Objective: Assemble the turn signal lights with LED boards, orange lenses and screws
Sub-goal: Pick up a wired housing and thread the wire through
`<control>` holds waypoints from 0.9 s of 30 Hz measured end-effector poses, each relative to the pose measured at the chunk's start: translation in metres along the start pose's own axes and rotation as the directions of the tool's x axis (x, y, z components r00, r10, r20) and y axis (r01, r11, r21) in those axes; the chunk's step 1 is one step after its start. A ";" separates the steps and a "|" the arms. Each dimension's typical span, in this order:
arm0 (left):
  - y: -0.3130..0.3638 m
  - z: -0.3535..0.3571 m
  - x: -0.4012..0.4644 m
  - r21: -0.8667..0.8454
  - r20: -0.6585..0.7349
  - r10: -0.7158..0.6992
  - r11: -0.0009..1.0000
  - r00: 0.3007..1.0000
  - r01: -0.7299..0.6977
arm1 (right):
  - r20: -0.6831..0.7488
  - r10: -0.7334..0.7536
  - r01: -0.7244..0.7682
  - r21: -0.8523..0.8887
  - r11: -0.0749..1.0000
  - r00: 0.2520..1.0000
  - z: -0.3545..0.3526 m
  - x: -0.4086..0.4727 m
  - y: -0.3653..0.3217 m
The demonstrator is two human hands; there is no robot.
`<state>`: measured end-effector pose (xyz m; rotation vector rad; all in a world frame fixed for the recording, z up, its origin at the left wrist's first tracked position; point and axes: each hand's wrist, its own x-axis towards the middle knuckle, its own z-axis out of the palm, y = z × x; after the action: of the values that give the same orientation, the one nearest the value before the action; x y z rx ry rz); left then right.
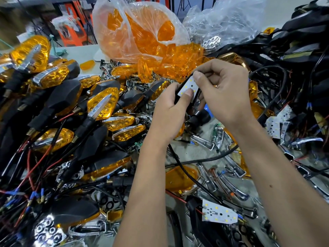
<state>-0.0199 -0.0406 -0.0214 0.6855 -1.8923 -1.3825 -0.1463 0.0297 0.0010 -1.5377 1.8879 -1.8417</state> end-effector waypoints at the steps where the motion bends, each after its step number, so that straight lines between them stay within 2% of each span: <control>1: 0.000 0.000 0.000 0.003 -0.001 0.004 1.000 1.000 -0.004 | 0.001 -0.008 0.008 -0.004 1.000 1.000 0.000 0.000 0.000; 8: -0.001 -0.002 0.001 -0.012 0.019 0.029 1.000 0.999 -0.029 | 0.000 -0.056 0.056 -0.017 0.998 0.998 -0.001 0.000 -0.005; 18: 0.003 -0.005 -0.003 -0.049 0.064 -0.026 0.998 0.998 0.029 | 0.038 -0.068 0.071 -0.084 0.994 0.997 -0.003 0.003 -0.009; 24: 0.013 -0.011 -0.007 -0.152 0.158 -0.021 0.987 0.987 0.045 | 0.210 -0.014 0.028 -0.063 0.998 0.978 -0.008 0.005 -0.013; 27: 0.017 -0.013 -0.009 -0.236 0.249 -0.005 0.970 0.968 0.065 | 0.324 0.017 0.025 -0.125 0.992 0.946 -0.007 0.006 -0.013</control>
<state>-0.0046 -0.0370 -0.0049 0.4433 -1.8593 -1.7559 -0.1468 0.0332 0.0163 -1.7564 1.8737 -1.3831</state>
